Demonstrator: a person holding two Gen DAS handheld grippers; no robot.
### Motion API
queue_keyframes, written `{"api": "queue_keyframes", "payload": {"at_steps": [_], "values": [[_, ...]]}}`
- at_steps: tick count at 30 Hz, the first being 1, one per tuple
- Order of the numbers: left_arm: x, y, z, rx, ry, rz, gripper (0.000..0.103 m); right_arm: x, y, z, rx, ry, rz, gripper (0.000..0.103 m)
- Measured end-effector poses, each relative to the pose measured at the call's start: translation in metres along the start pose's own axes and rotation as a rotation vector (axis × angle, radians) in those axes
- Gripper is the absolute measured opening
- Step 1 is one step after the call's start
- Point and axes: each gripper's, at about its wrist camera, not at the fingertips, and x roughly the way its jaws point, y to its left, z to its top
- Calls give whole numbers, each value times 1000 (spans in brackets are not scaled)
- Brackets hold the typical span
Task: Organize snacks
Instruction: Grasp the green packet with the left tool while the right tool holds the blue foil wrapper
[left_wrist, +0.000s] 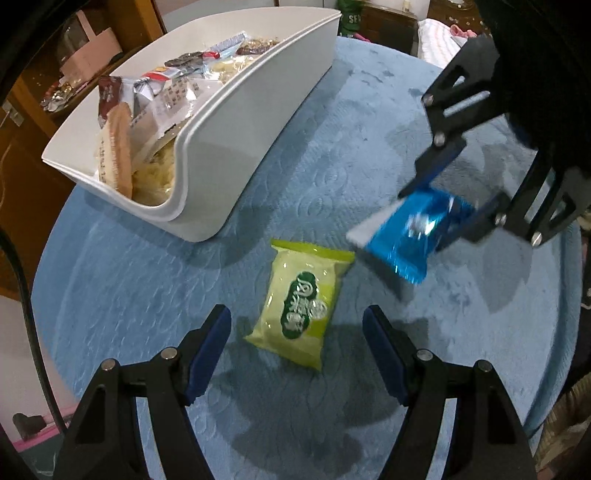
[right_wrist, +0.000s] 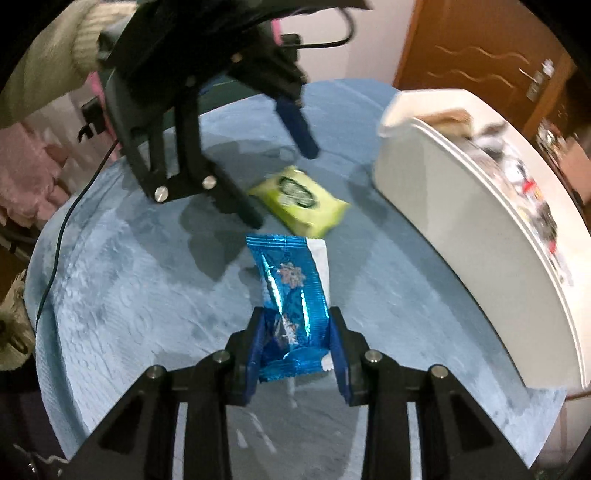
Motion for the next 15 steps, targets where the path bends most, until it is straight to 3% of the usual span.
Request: {"api": "queue_keyframes", "payload": {"at_steps": [8, 11, 12, 15], "values": [[21, -6, 13, -23, 26, 21, 71, -2, -13, -3, 69, -12, 15, 33], [22, 0, 15, -64, 30, -32, 57, -3, -17, -2, 83, -17, 22, 33], [23, 0, 15, -75, 29, -38, 49, -3, -18, -2, 89, -18, 21, 33], [20, 7, 15, -131, 27, -67, 42, -8, -30, -7, 111, -22, 28, 33]]}}
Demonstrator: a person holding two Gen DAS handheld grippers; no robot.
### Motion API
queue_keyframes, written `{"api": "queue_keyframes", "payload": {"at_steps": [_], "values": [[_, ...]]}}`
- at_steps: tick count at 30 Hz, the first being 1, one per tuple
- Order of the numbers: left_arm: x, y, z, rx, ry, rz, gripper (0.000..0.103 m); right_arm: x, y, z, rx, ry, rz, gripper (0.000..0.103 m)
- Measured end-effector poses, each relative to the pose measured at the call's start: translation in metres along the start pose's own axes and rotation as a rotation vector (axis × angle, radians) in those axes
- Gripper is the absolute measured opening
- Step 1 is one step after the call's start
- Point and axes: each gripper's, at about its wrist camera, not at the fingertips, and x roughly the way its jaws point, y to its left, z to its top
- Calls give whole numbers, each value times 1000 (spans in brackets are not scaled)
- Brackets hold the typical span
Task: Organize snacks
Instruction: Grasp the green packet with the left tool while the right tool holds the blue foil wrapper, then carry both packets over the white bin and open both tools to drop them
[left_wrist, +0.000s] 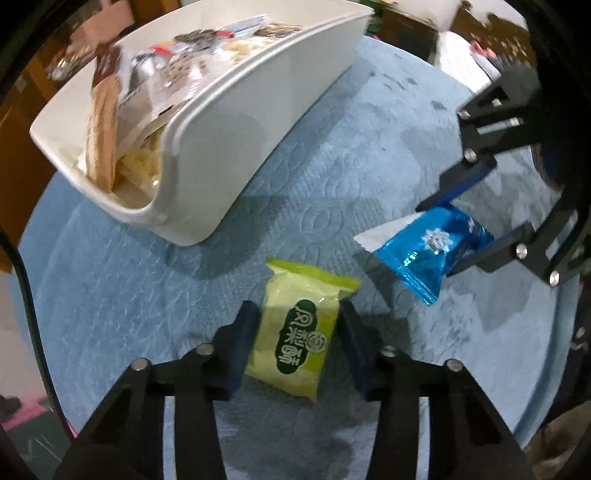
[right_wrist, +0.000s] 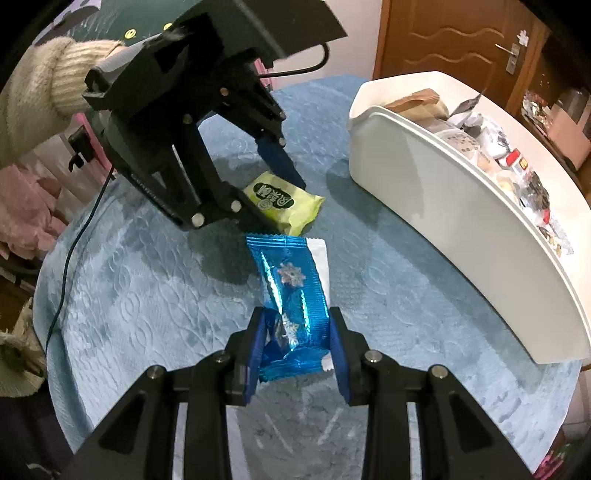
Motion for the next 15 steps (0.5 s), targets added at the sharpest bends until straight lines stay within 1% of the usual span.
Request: {"api": "queue_keyframes", "payload": {"at_steps": [1, 5, 8, 10, 13, 15], "values": [[-1, 1, -1, -21, -1, -9, 42, -7, -10, -2, 4, -2, 1, 33], [-4, -2, -4, -90, 3, -2, 40, -18, -13, -7, 26, -19, -10, 33], [-6, -10, -5, -154, 16, 73, 40, -29, -11, -11, 43, -34, -27, 33], [-6, -18, -7, -205, 47, 126, 40, -39, -13, -15, 56, -50, -39, 33], [-7, -31, -6, -247, 78, 156, 40, -50, -10, -18, 79, -75, -54, 33], [-12, -41, -5, -260, 80, 167, 39, -63, -13, -23, 100, -102, -71, 33]]}}
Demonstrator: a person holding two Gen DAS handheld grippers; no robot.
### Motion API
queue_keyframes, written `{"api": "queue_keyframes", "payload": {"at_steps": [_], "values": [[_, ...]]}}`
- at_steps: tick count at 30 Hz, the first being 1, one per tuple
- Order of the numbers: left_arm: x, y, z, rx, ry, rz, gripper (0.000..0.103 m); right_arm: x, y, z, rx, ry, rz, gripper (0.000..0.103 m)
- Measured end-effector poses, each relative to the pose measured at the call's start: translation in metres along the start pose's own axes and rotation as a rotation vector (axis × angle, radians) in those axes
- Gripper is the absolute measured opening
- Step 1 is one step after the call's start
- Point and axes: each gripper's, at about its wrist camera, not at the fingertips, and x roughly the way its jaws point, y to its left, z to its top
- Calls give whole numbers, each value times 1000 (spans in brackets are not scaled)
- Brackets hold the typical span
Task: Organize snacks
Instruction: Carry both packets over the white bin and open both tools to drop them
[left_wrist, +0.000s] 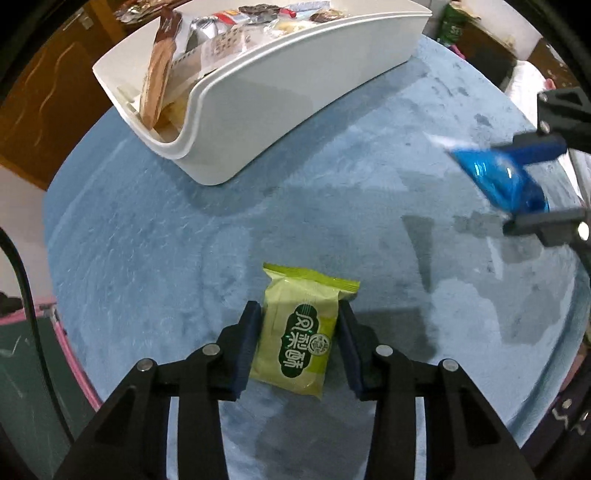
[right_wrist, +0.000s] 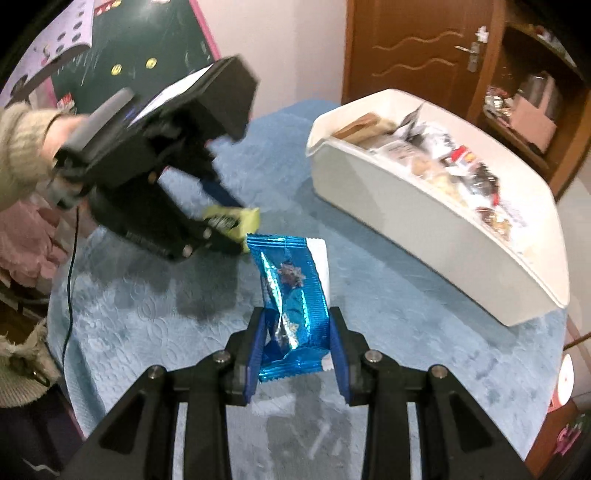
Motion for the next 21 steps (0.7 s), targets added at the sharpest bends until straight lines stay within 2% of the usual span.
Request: {"api": "queue_keyframes", "payload": {"at_steps": [5, 8, 13, 17, 21], "values": [[-34, -25, 15, -32, -54, -6, 39, -24, -12, -2, 55, -51, -36, 33], [-64, -31, 27, -62, -119, -9, 39, -41, -29, 2, 111, -99, -67, 33], [-108, -37, 73, -127, -267, 30, 39, -81, -71, 15, 257, -216, -111, 33], [-132, -11, 113, -239, -373, 74, 39, -107, -104, 35, 375, -318, -153, 33], [-141, 21, 150, -368, -429, 83, 39, -113, -139, 64, 494, -352, -205, 33]]}}
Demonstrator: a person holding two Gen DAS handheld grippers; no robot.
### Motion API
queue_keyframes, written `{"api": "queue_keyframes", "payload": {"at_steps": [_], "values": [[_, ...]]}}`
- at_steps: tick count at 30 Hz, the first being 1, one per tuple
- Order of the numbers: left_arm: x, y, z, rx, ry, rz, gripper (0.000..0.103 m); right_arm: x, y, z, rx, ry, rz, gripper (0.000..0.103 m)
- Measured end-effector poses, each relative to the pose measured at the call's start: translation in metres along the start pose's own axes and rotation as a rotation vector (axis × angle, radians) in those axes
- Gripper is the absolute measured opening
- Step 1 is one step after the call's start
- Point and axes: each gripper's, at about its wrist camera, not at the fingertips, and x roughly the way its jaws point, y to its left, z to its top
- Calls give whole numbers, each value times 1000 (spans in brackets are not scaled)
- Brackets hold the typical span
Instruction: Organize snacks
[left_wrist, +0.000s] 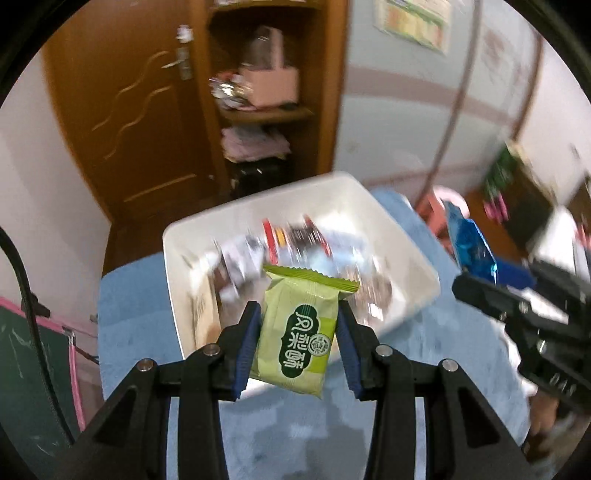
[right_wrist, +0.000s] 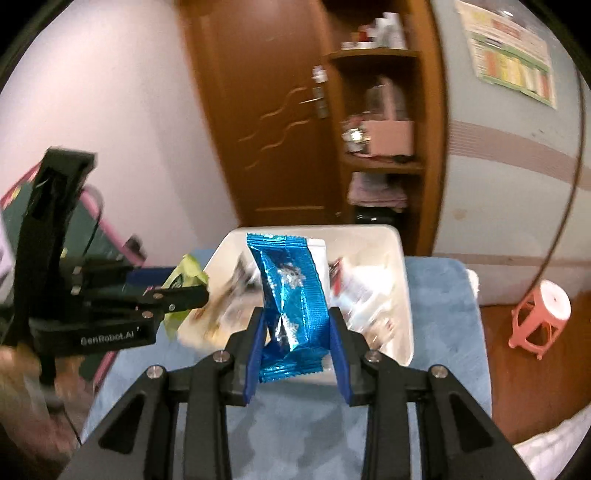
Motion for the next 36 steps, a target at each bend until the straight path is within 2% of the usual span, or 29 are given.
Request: {"api": "queue_keyframes", "payload": {"at_steps": [5, 6, 7, 8, 9, 10, 20, 26, 30, 36], "values": [[17, 10, 23, -103, -22, 33, 40, 29, -5, 36, 24, 0, -46, 35], [22, 12, 25, -115, -30, 45, 45, 38, -6, 40, 32, 13, -52, 39], [23, 12, 23, -124, -32, 56, 53, 44, -8, 42, 37, 27, -58, 45], [25, 13, 21, -133, -31, 73, 78, 53, -9, 45, 44, 47, -61, 48], [32, 15, 19, -142, -30, 98, 89, 57, -9, 44, 45, 58, -61, 54], [34, 18, 17, -154, -38, 137, 90, 60, -9, 43, 45, 66, -63, 56], [39, 18, -3, -127, 26, 150, 90, 62, -10, 35, 42, 91, -111, 57], [12, 12, -11, -150, 14, 161, 90, 51, -2, 36, 35, 81, -136, 57], [-14, 5, -19, -159, 6, 137, 90, 28, 5, 35, 33, 68, -139, 57], [-60, -10, -33, -141, -29, 162, 90, -9, 21, 32, 21, 46, -155, 57]]}}
